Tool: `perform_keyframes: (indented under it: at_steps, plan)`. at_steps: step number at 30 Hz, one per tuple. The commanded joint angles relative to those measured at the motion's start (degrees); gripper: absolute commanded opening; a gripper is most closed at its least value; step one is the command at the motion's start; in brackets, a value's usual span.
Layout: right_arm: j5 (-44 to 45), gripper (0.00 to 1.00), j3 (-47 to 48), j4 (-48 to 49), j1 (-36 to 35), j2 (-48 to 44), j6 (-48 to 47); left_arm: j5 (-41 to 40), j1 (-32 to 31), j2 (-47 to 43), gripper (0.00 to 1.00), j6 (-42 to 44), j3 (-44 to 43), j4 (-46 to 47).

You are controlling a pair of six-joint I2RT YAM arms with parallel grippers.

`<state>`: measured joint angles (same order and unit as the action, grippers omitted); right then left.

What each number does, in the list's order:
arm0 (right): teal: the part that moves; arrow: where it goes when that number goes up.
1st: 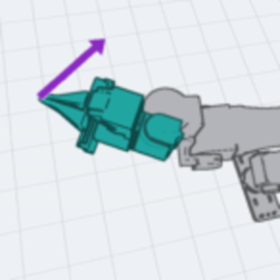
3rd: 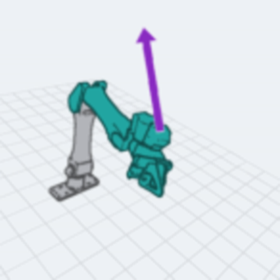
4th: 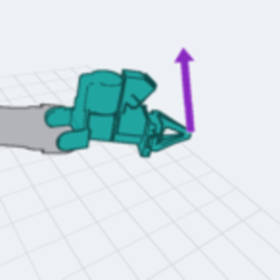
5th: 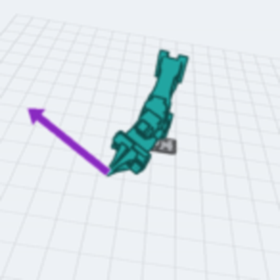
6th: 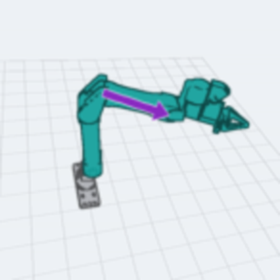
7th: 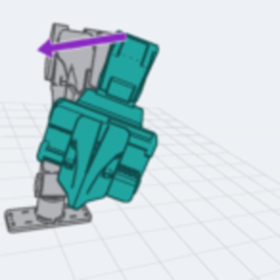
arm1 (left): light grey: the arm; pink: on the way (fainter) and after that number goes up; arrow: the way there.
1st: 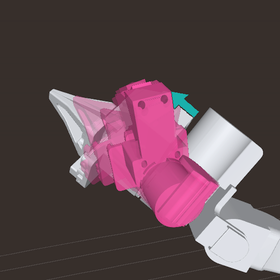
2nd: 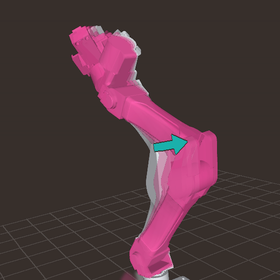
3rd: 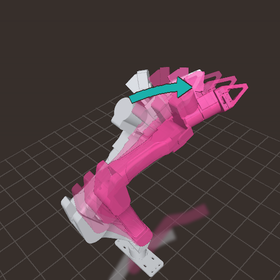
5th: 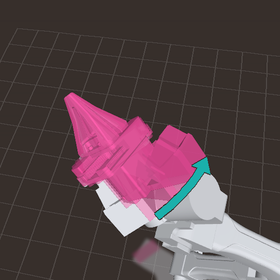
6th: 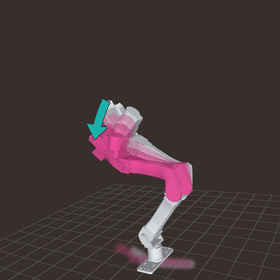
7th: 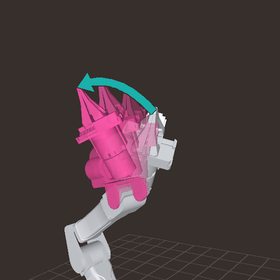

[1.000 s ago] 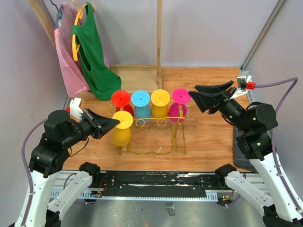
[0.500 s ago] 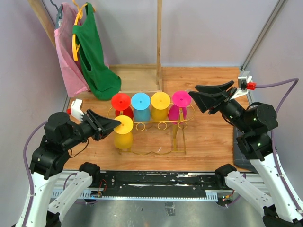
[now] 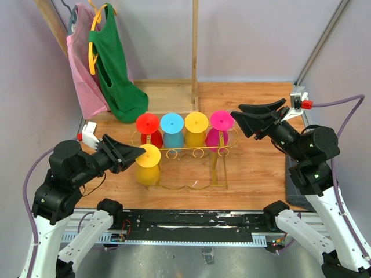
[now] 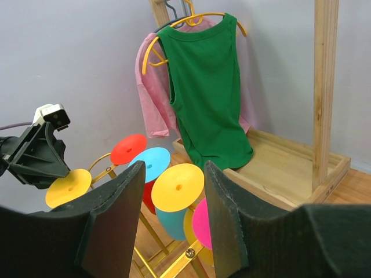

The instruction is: Place the wine glass upside down on the wine glass rack

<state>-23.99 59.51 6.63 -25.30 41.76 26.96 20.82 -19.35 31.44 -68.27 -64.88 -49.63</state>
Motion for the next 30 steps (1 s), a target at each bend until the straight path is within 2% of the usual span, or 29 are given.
perform_keyframes:
  at_steps: [1, 7, 11, 18, 21, 28, 30]
  plan:
    - [-0.41, 0.47, 0.68, 2.62, 1.04, 0.33, 0.98, -2.23, -0.39, -0.41, 0.25, 1.67, -1.26, -2.09]
    - [-0.52, 0.47, 0.61, 2.94, 1.04, 0.65, 1.30, -4.07, -0.40, -0.33, 0.06, 2.13, -0.71, -2.70]
    - [-0.79, 0.47, 0.48, 3.44, 0.98, 0.91, 1.60, -5.35, -0.35, 0.04, 0.00, 2.43, -1.48, -2.66]
    - [-1.06, 0.47, 0.06, 4.00, 1.04, 0.96, 1.96, -8.87, -0.33, 0.05, 0.00, 3.18, -2.58, -1.92]
    - [-1.06, 0.47, 0.04, 4.04, 1.00, 0.98, 1.96, -8.79, -0.34, -0.14, 0.02, 2.85, -1.60, -0.74]
    - [-1.15, 0.47, -0.09, 3.96, 1.04, 0.91, 1.74, -9.16, -0.40, -0.55, 0.19, 3.34, 0.32, -0.12]
    - [-1.06, 0.47, -0.25, 4.00, 1.04, 0.87, 1.67, -9.17, -0.33, -0.66, 0.27, 3.45, 0.52, -0.05]
